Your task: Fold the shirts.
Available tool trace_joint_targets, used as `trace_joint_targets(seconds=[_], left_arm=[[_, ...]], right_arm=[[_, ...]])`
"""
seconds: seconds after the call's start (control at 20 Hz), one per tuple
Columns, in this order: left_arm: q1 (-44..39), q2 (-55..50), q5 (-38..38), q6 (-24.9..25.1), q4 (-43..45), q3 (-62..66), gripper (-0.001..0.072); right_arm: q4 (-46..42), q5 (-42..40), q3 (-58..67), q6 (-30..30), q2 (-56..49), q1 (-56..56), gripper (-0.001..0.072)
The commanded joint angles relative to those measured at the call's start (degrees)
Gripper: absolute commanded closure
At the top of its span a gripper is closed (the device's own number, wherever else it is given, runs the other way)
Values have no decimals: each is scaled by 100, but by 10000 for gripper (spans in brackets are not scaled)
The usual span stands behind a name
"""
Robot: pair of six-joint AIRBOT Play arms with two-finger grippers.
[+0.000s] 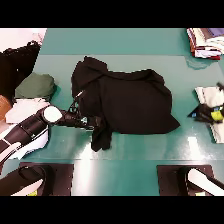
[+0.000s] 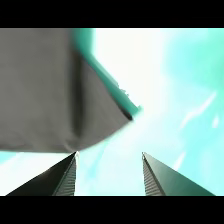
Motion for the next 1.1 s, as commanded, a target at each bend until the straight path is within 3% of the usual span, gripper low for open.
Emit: trace_joint_targets(seconds=[0.0, 0.3, 0.35, 0.4, 0.45, 0.55, 0.8, 1.05], left_arm=[[-2, 4, 33, 39, 24, 74, 684], [-2, 4, 44, 39, 24, 74, 684], [-2, 7, 37, 90, 24, 74, 684], [-2, 7, 22, 131, 33, 74, 684], [-2, 9, -9, 125, 48, 76, 685], [66, 96, -144, 94, 308, 203, 685], [1239, 975, -1047, -44, 1394, 1613, 685], [2159, 1550, -1853, -28, 2719, 4463, 685]], right_arm=[[522, -326, -1005, -262, -214, -487, 282], [1025, -1399, -1340, -404, -632, 264, 283], [1008, -1543, -1329, -407, -629, 404, 368], [1003, -1670, -1331, -407, -592, 525, 498], [994, -1768, -1331, -409, -527, 612, 532], [999, -1906, -1307, -426, -223, 713, 695], [1036, -1749, -50, -424, 920, 717, 695], [1145, -1753, 2417, -385, 1749, 717, 695]])
